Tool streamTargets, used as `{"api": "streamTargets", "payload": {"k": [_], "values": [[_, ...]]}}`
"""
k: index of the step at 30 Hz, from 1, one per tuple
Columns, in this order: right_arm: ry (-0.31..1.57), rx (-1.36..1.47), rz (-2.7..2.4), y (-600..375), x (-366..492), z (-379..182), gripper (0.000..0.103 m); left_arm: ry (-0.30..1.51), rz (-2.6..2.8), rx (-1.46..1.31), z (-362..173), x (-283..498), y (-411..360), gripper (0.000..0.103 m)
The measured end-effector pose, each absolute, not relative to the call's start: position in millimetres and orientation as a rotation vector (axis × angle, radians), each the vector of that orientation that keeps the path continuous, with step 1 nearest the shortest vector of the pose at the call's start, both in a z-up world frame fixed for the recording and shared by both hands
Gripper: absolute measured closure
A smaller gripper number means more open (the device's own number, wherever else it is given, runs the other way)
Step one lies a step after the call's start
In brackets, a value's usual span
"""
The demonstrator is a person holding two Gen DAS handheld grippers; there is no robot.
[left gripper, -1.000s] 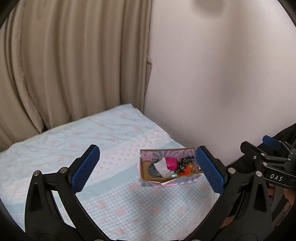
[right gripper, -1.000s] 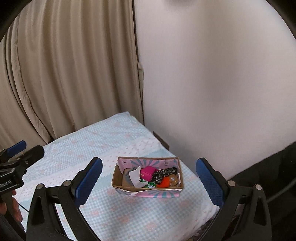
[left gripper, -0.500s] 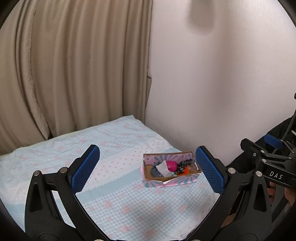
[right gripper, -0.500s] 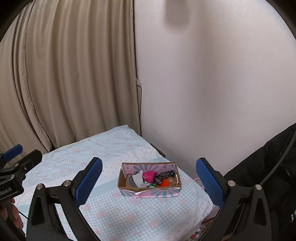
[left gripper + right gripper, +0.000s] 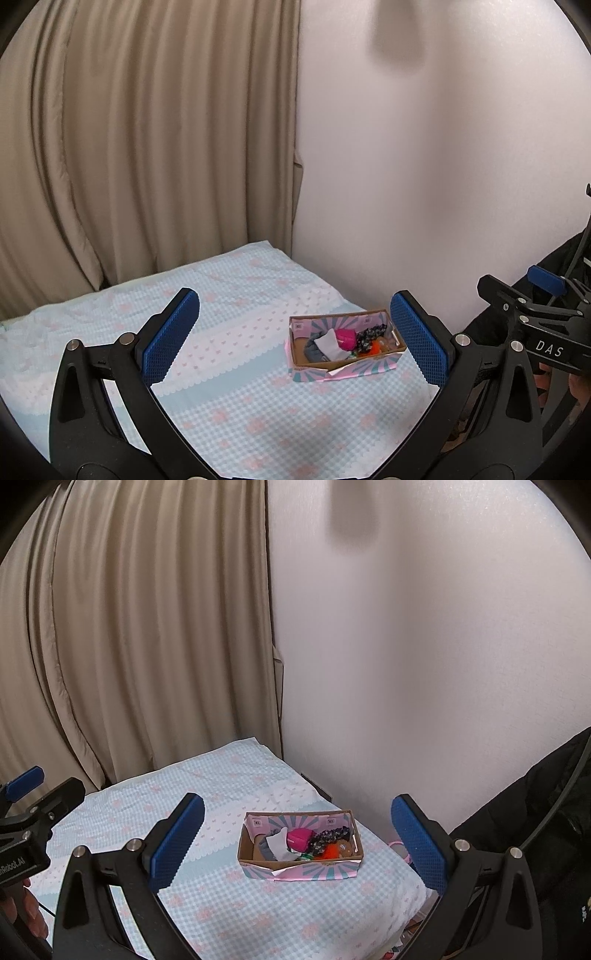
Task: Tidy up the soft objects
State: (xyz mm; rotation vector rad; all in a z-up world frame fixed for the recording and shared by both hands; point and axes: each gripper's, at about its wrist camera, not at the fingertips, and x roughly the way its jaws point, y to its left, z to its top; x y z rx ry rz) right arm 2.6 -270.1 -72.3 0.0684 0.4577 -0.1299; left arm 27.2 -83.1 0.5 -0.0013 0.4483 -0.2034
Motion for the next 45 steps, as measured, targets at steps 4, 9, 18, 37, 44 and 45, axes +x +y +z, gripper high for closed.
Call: {"api": "streamTargets", "payload": {"k": [4,9,18,37,44,45], "values": [[0.458,0.071,-0.131,-272,9,-74,0.002,0.440,-0.207,0.006,2,28,-87,0.000],[0.457,0.071,-0.132,-273,12,-74,0.002,0.439,-0.217,0.001,0,33,-89,0.000],[0.460,0.072,-0.136,-275,14,-73,0.002,0.439,-0.219,0.007,-1,36,-92,0.000],[0.437,0.072,-0.140,-278,14,-67,0.002,0.416,-0.217,0.017,0,39,-98,0.000],[0.428,0.073,-0.140,-277,16,-63,0.002,0.391,-0.201,0.039,1,36,-101,0.000],[0.427,0.073,-0.140,-276,17,-63,0.002,0.386,-0.199,0.041,2,35,-102,0.000]]}}
